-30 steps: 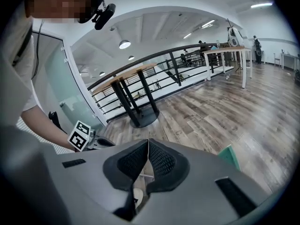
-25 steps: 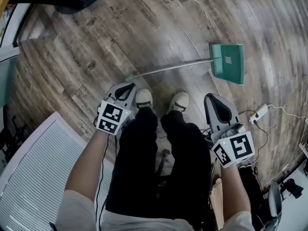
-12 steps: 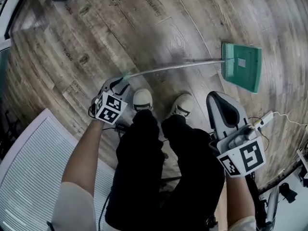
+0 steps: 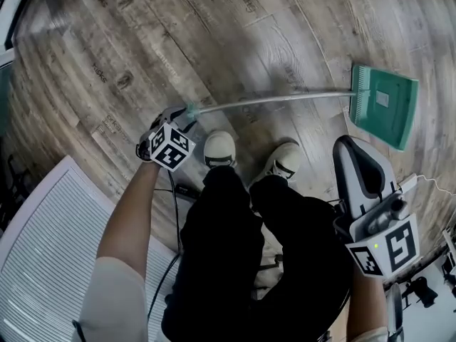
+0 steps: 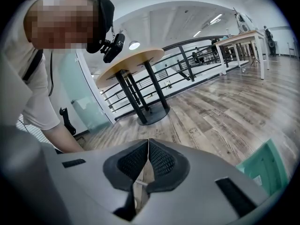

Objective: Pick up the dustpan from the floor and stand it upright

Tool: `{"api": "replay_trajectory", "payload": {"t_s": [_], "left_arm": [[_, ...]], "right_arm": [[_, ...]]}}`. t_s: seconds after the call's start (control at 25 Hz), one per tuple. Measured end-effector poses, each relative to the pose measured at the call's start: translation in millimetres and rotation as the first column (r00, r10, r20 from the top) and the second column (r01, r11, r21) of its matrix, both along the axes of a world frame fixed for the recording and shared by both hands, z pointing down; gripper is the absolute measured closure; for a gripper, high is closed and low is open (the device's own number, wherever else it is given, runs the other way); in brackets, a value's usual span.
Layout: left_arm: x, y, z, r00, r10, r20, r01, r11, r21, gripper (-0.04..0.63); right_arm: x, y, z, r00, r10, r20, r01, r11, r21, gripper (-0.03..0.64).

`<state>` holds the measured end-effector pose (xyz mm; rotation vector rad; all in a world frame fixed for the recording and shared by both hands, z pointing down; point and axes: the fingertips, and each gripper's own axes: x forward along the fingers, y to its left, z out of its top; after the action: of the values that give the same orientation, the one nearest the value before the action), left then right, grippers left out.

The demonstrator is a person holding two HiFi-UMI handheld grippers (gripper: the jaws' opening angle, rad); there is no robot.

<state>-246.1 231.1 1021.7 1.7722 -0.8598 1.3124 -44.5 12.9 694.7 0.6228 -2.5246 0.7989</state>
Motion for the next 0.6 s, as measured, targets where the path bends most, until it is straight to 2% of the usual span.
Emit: {"api": "replay_trajectory", "payload": {"t_s": [0.08, 0.16, 0.36, 0.6], "left_arm": [[1, 2, 7, 1.000, 0.018, -0.003, -0.018, 1.000, -0.005, 0.397], [-1, 2, 8, 1.000, 0.027, 0.004, -0.028, 1.000, 0.012, 0.450], [1, 0, -1, 0.998, 0.057, -0.010, -0.056, 0.998, 0.029, 0.463], [-1, -16, -53, 0.998, 0.059, -0.033, -0.057, 0.997, 0.057, 0.466]], "right_arm": [[-1, -3, 2, 1.000, 0.004, 0.000, -0.004, 1.000, 0.007, 0.591], [-3, -7, 4, 1.000, 0.014, 0.002, -0.014, 1.000, 0.008, 0.591], [-6, -9, 1, 0.999, 0.033, 0.009, -0.033, 0.999, 0.001, 0.591], [-9, -1, -25, 0.999, 0.039, 0.019, -0.038, 0.999, -0.025, 0.591]]}}
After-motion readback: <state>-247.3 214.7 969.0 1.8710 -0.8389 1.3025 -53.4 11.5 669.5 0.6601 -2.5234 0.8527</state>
